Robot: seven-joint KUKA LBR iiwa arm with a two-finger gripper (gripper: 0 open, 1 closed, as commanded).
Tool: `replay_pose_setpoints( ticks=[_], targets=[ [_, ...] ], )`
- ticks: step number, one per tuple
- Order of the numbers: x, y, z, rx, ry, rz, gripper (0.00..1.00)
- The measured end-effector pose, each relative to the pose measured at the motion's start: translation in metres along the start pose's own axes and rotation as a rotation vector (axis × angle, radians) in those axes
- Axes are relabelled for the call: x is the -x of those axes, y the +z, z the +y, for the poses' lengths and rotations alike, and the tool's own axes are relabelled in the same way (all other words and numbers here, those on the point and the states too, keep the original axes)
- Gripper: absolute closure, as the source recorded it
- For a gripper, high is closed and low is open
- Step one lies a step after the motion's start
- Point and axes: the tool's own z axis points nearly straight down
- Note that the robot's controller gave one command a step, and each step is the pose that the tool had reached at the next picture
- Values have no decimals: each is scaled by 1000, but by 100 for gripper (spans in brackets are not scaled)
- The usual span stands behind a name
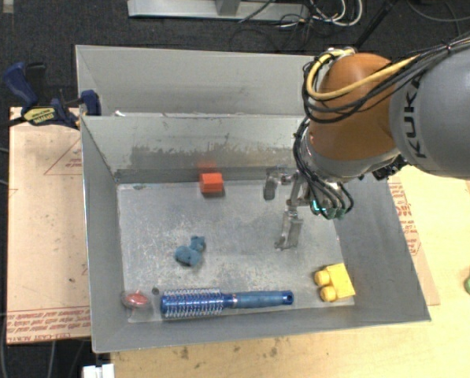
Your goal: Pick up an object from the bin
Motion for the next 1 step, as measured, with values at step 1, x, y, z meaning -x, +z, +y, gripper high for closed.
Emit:
replay_pose_setpoints(
  ticks=[1],
  targets=[
    [-38,109,10,0,-232,-1,0]
  ],
)
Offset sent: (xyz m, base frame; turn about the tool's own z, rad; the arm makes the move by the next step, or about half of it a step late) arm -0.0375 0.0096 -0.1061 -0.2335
